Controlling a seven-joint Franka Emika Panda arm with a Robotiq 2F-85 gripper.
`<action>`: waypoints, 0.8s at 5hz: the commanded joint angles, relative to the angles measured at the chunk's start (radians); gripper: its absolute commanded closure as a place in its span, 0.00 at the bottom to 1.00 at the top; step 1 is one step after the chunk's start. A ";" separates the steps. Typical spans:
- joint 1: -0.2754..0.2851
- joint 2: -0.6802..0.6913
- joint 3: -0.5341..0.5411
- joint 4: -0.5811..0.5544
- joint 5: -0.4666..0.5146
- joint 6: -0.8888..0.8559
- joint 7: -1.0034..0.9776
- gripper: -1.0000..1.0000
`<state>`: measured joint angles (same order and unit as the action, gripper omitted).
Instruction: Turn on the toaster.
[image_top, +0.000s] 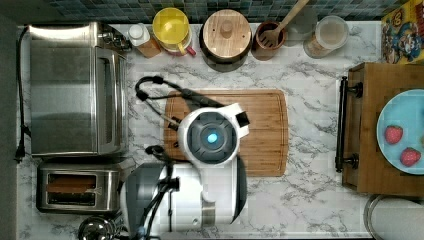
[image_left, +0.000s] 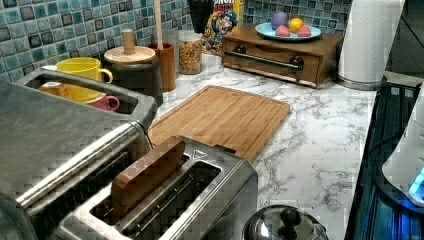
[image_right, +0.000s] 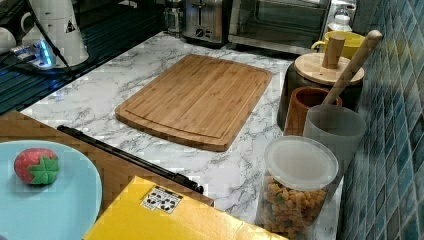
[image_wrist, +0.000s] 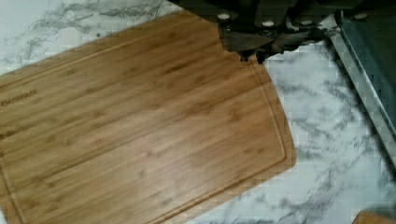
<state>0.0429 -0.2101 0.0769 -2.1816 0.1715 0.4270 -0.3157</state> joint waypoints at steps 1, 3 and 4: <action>0.164 -0.067 0.144 -0.059 0.096 -0.031 -0.106 1.00; 0.176 -0.055 0.204 -0.089 0.089 -0.052 -0.094 1.00; 0.173 -0.059 0.228 -0.130 0.101 -0.043 -0.116 1.00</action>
<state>0.2233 -0.2422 0.3181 -2.2246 0.2092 0.4087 -0.4021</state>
